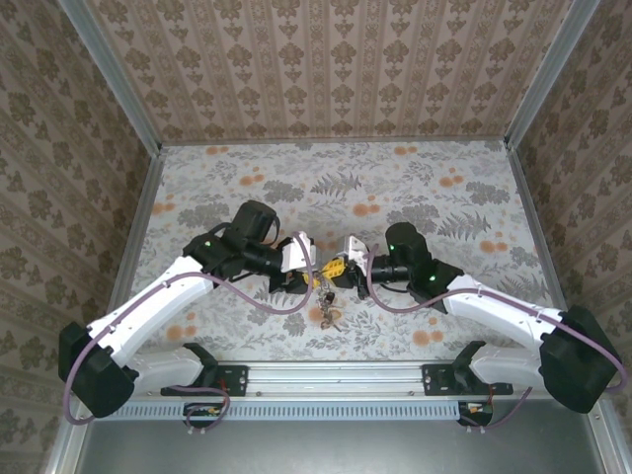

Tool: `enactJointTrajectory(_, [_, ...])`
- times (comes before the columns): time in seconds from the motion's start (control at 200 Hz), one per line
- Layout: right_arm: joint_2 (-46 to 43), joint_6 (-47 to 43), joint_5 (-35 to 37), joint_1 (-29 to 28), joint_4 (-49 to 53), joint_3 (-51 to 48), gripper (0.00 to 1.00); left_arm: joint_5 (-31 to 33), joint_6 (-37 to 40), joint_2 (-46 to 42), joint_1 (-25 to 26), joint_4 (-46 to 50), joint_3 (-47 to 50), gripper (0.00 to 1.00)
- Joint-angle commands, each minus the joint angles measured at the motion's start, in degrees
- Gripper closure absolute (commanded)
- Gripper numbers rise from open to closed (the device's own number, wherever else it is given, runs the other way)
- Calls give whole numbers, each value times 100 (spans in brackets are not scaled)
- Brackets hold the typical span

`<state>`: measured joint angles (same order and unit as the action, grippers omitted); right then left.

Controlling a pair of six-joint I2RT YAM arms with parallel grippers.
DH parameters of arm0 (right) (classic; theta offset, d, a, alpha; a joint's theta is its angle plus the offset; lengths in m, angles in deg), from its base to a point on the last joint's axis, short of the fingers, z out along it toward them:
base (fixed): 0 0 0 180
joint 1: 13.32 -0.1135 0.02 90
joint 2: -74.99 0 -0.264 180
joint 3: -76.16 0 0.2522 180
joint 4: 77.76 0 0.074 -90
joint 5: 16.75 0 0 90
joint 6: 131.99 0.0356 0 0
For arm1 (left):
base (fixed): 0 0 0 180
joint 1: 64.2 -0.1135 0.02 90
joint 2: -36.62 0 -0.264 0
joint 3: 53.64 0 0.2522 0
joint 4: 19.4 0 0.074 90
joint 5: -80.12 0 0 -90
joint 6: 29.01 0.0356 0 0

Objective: Put the keys on the keyring

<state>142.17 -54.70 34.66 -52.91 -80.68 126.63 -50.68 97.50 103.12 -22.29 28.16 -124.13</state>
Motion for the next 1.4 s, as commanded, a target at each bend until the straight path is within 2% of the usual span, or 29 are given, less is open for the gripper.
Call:
enactJointTrajectory(0.0, [-223,352,-190,32,-748,-36,100,-263,-121,-71,-20,-204,81,67])
enactJointTrajectory(0.28, [-284,318,-189,48,-705,-120,100,-133,-102,-144,-58,-318,196,73])
enactJointTrajectory(0.455, [-262,289,-243,70,-722,-106,100,111,-97,-320,-74,-403,287,85])
enactJointTrajectory(0.605, [-275,129,-295,67,-474,-64,100,353,-72,-449,-82,-483,347,100])
enactJointTrajectory(0.695, [-291,-186,-305,58,-62,-11,100,538,-71,-480,-83,-506,332,100])
enactJointTrajectory(0.865, [-354,-1186,-145,-105,1299,468,82,628,246,-322,-16,131,-66,100])
enactJointTrajectory(1.02, [-333,-1619,96,-128,1966,794,80,876,610,-8,165,863,-534,100])
enactJointTrajectory(1.2, [-202,-1655,202,-127,2136,881,71,874,629,129,237,909,-714,100])
enactJointTrajectory(1.395, [15,-1439,161,-123,1963,908,70,720,650,295,235,930,-891,100])
